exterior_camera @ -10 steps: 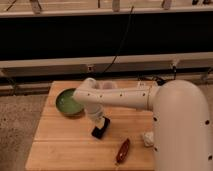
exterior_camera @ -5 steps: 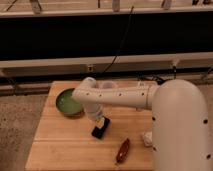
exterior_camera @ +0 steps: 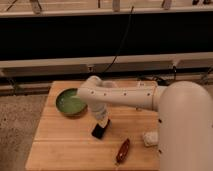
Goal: Push the eraser across the table
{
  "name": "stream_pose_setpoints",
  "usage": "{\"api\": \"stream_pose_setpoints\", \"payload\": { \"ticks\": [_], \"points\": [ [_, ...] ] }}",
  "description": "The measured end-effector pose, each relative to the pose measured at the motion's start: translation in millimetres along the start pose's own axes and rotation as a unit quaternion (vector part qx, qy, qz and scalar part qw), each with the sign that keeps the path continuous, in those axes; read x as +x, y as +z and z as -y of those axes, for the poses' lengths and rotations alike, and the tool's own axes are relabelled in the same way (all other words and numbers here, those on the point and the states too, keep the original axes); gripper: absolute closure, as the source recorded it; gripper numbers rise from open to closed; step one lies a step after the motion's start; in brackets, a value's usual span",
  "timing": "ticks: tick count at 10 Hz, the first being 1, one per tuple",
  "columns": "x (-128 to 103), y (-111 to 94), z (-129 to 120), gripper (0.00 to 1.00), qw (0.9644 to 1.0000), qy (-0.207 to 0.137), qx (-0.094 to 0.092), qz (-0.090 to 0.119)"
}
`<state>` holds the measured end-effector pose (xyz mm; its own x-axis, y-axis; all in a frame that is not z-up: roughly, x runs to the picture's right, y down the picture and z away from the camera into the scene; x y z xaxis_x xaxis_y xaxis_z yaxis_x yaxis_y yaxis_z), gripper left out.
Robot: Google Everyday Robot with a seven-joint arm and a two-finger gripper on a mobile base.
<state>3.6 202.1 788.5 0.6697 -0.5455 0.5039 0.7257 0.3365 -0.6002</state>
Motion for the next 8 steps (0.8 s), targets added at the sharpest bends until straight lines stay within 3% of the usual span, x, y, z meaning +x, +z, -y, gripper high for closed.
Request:
{"api": "stream_pose_setpoints", "payload": {
  "ticks": [2, 5, 8],
  "points": [
    [16.2, 5.7, -23.3, 0.99, 0.9999, 0.0, 0.012, 0.011],
    [18.1, 18.4, -34.8, 0.99, 0.9985, -0.003, 0.049, 0.023],
    [12.0, 32.5, -30.3, 0.99, 0.9968, -0.014, 0.073, 0.03]
  ]
}}
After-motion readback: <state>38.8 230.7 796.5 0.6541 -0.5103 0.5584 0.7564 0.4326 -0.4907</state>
